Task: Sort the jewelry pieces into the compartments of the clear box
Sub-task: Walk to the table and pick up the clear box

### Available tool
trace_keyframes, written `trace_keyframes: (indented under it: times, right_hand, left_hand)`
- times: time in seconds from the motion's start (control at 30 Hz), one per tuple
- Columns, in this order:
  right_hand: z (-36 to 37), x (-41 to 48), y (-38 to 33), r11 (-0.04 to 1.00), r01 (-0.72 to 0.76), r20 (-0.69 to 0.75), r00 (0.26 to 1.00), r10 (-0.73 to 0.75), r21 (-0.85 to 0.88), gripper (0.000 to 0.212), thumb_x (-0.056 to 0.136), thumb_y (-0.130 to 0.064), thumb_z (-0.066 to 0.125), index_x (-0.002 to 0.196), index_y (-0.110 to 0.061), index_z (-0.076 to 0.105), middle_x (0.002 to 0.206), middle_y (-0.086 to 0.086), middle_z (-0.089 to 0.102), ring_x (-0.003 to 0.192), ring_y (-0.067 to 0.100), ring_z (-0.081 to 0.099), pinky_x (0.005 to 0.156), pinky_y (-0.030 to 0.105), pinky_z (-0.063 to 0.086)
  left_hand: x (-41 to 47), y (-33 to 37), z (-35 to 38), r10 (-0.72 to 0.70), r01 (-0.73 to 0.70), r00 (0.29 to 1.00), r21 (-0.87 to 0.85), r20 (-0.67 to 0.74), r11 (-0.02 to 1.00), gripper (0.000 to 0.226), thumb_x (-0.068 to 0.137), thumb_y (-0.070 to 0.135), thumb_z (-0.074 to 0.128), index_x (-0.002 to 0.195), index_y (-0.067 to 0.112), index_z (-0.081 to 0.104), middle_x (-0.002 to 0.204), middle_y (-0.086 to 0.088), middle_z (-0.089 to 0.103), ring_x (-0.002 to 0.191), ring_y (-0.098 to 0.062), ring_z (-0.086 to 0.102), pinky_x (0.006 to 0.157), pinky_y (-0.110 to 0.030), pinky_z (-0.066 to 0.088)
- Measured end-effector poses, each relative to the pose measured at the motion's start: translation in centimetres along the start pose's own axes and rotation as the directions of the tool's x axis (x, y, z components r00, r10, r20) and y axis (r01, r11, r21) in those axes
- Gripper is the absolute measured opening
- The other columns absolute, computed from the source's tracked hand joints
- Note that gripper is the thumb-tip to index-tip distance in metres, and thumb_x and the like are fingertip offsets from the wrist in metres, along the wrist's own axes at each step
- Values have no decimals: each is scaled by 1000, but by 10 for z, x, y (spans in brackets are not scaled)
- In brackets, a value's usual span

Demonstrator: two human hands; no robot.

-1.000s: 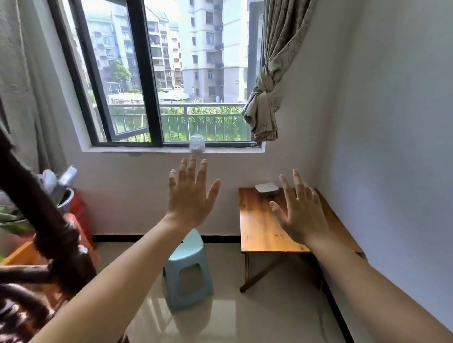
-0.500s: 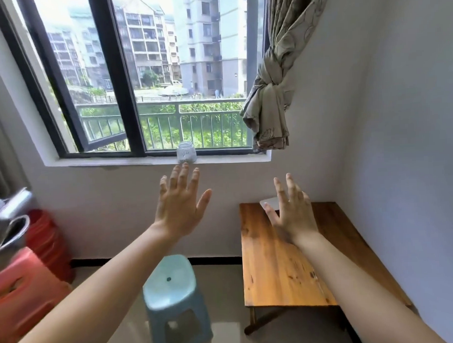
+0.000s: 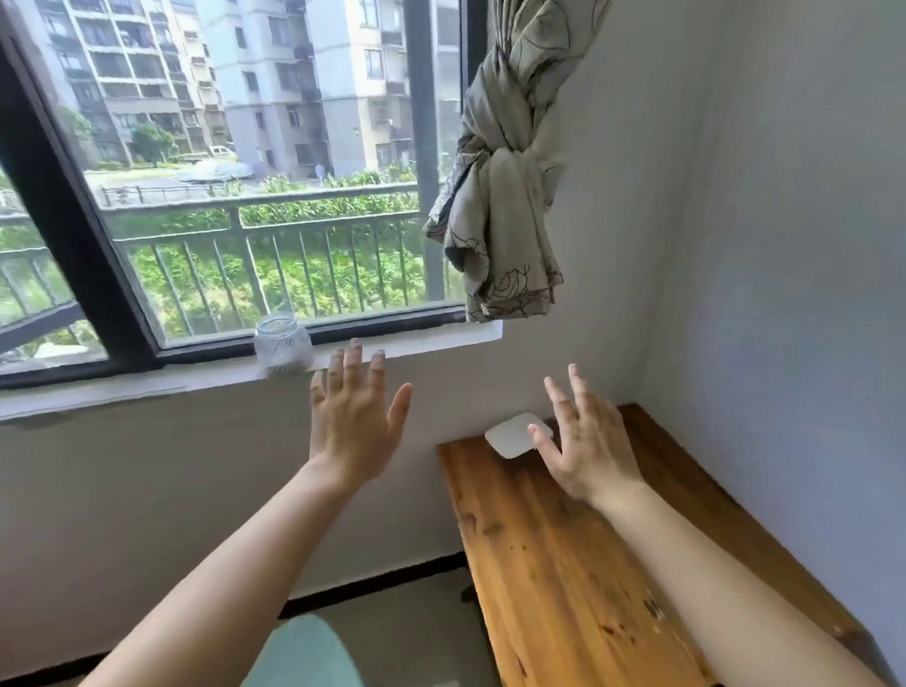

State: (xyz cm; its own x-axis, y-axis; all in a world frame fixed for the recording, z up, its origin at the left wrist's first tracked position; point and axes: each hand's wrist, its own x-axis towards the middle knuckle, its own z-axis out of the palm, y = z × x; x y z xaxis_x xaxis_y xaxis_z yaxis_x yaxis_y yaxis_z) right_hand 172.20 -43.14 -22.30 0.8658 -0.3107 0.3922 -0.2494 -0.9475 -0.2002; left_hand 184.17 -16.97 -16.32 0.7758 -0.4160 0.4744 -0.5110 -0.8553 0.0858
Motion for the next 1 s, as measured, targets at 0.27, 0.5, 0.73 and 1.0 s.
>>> trace_keyframes:
  times: [0.27, 0.5, 0.73, 1.0]
  right_hand:
    - [45, -23, 41, 915, -371, 22, 925, 379, -161, 74, 99, -59, 31, 159, -21, 13, 166, 16, 5, 150, 33, 18, 120, 46, 18]
    - [89, -52, 94, 816, -553, 83, 817, 571, -171, 75, 97, -64, 25, 159, -25, 7, 167, 12, -4, 152, 32, 10, 120, 48, 13]
    - [138, -20, 134, 786, -594, 202, 760, 618, -172, 76, 97, -65, 23, 159, -23, 6, 167, 13, -5, 152, 33, 12, 119, 47, 14]
    - [174, 32, 136, 771, -620, 276, 722, 634, -147, 75, 99, -61, 25, 159, -21, 3, 166, 13, -9, 153, 32, 7, 121, 45, 10]
  left_hand:
    - [59, 32, 122, 289, -262, 935, -150, 204, 953, 72, 96, 58, 20, 151, 14, 29, 160, -18, 21, 148, -35, 14, 116, -55, 18]
    - [56, 72, 215, 375, -310, 864, -231, 336, 922, 69, 98, 57, 21, 151, 14, 30, 160, -16, 22, 147, -34, 16, 116, -52, 21]
    - [70, 75, 279, 328, -286, 815, -159, 477, 945, 71, 97, 59, 20, 152, 15, 27, 161, -15, 18, 148, -34, 15, 116, -53, 21]
    - [128, 79, 328, 367, -335, 747, -163, 554, 928, 69, 98, 58, 20, 152, 16, 24, 162, -14, 17, 148, -33, 14, 116, -52, 20]
